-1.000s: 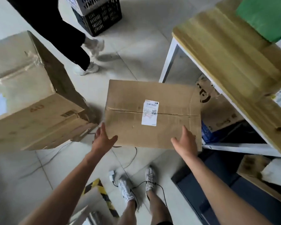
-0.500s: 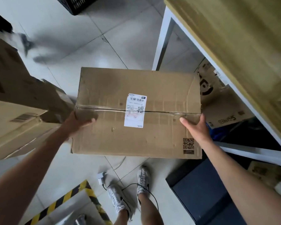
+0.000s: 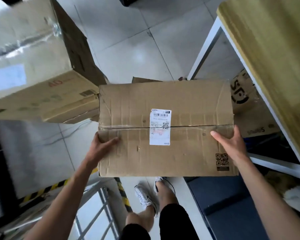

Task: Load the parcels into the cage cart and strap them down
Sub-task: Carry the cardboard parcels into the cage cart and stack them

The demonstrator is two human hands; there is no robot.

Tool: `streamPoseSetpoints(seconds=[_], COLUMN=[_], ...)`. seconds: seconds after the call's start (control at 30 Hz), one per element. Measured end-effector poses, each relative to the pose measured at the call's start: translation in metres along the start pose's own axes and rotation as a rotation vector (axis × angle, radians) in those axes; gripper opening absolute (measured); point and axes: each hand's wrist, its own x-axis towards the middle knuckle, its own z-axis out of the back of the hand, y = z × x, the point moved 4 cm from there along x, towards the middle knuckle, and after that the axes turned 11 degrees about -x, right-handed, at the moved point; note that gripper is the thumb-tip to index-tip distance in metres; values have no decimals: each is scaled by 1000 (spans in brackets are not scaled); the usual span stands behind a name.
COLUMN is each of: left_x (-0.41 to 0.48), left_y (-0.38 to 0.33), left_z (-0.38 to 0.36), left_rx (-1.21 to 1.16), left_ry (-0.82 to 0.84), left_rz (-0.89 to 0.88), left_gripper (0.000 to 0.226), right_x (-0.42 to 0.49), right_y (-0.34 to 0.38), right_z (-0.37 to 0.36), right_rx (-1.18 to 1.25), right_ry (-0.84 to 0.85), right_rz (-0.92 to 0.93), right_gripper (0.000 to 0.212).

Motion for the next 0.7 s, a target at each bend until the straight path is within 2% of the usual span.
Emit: streamPoseSetpoints(seconds=[0.07,0.13,0.2,0.33,0.5,0.63,0.7], left_x=[-42,-82,-123,-199,-304,-388,-452], left_y=[7,10,13,28,85,146,191], left_z=[30,60,93,153,227,272,293], left_rx=[-28,-44,-63,-51,-163,-282,-365], left_ry=[-62,-114,-201,-370,-574,-703,-809], left_rz=[33,27,10,-55,-79,-82,-64], left_gripper=[77,93,98,86,72,71,77], right_x=[-30,-58,-87,-143,-228,-298,-353], right_y=[19,40,58,92,145,164,165], right_z=[5,7,0,-18,-56,-99,-135], right_rx=[-5,-8,-42,-123,-167,-232,-285], right_ry=[31,51,90,168,247,294,372], right_rz=[43,111,174,276,509,662,729], right_gripper=[120,107,95,110,108,113,121])
